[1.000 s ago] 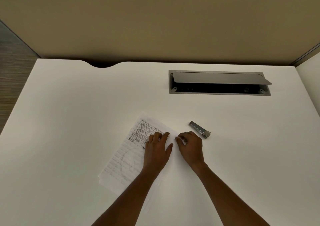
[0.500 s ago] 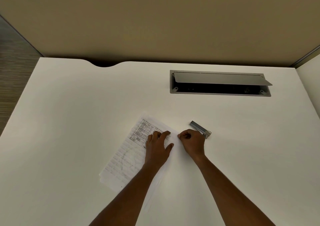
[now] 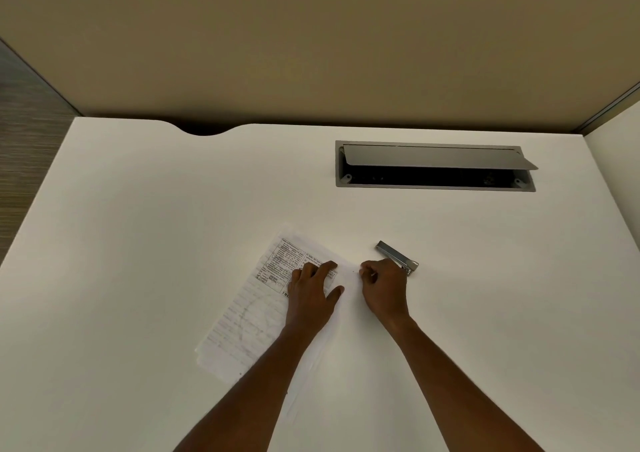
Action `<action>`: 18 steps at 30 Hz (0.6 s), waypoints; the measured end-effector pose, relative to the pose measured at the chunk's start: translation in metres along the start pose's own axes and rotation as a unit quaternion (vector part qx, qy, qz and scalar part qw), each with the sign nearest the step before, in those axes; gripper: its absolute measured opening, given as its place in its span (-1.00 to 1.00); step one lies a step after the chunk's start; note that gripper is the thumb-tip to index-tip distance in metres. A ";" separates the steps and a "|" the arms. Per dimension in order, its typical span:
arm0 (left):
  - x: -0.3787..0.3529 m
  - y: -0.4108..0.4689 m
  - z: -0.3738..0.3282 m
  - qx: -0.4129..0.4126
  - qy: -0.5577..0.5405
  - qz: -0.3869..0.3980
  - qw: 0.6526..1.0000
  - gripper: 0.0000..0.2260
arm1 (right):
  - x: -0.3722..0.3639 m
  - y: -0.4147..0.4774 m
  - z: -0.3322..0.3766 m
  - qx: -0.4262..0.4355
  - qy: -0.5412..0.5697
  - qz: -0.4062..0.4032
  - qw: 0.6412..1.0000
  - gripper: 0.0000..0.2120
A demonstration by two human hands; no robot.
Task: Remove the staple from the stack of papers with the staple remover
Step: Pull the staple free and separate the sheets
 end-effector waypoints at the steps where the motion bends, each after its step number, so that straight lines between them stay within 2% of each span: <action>1: 0.000 0.000 0.000 0.000 0.003 0.000 1.000 -0.53 | -0.001 -0.004 0.001 0.007 -0.013 0.004 1.000 -0.78; 6: -0.001 -0.001 -0.002 -0.002 0.006 0.003 1.000 -0.49 | -0.008 -0.012 0.003 0.000 -0.045 0.025 0.999 -0.75; 13: -0.002 -0.003 -0.003 0.004 0.001 0.017 1.000 -0.27 | -0.008 -0.005 -0.002 -0.074 0.018 0.041 0.996 -0.89; 18: 0.001 -0.006 -0.008 0.013 -0.003 0.021 1.000 -0.28 | -0.003 -0.007 -0.013 -0.165 0.122 0.010 0.979 -0.88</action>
Point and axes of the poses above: each hand's wrist, its own y-axis towards the middle knuckle, its own x-axis out of the back of the hand, z = x × y, the point moved 9 cm from there along y, towards the middle knuckle, and after that the axes turned 11 degrees about -z, right-handed, at the moved point
